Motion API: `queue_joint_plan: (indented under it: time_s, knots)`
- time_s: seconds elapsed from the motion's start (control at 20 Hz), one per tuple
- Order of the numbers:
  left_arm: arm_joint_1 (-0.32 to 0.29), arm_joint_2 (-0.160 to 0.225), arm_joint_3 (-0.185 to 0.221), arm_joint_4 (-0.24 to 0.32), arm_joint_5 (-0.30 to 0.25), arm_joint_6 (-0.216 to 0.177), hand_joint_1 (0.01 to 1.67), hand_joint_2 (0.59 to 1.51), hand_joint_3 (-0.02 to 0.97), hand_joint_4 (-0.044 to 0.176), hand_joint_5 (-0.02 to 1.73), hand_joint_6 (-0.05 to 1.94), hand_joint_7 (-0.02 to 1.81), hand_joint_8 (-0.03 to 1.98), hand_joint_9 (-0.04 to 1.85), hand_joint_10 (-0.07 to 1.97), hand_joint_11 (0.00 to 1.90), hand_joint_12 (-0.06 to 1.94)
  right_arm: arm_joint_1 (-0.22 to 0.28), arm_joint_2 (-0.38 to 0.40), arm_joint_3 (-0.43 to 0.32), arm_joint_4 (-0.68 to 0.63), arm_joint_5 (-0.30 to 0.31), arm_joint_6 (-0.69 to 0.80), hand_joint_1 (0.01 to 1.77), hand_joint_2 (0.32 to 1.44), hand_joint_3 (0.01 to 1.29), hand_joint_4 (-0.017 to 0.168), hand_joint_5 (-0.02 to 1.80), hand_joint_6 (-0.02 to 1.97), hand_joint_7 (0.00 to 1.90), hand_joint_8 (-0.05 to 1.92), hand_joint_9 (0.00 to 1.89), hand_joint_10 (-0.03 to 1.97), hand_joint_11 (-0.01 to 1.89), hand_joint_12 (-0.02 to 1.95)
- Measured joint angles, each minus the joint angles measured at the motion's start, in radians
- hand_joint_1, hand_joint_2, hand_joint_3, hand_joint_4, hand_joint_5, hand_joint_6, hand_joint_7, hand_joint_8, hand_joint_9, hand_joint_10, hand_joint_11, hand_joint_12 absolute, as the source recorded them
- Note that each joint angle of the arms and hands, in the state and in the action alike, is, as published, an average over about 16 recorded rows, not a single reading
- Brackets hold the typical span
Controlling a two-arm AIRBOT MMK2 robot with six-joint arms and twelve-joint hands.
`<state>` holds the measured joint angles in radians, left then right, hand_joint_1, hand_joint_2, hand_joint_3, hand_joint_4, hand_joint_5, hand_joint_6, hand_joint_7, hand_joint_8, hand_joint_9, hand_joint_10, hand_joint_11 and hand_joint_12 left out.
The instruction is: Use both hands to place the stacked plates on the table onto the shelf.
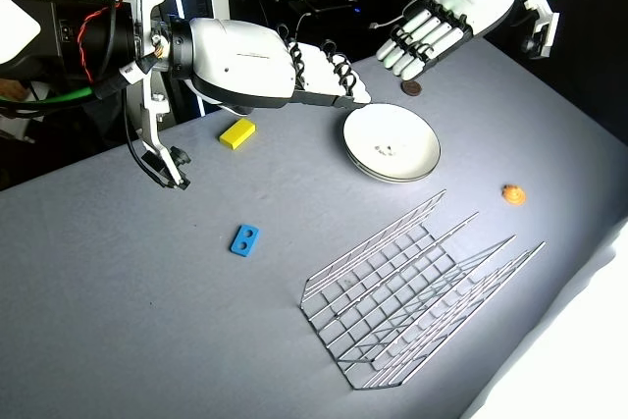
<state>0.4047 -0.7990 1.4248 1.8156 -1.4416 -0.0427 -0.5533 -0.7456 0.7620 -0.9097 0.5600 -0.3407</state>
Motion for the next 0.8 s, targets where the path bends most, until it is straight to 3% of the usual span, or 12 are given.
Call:
queue_joint_plan:
  time_s: [0.35,0.8]
  knots:
    - [0.082,-0.007,0.008,-0.037,0.076,0.055,0.02,1.074,0.015,0.0,0.02,-0.01,0.02,-0.01,0.02,0.0,0.01,-0.01,-0.003,-0.003,0.0,-0.001,0.008,-0.009,0.95,0.96,0.02,0.003,0.02,0.02,0.02,0.01,0.01,0.01,0.02,-0.01]
    - [0.194,-0.018,0.039,-0.087,0.124,0.106,0.02,1.077,0.015,-0.001,0.02,-0.01,0.02,-0.01,0.02,0.0,0.02,-0.01,-0.015,-0.005,0.0,-0.005,0.03,-0.044,0.96,0.96,0.02,0.004,0.02,0.02,0.02,0.01,0.01,0.01,0.02,-0.01]
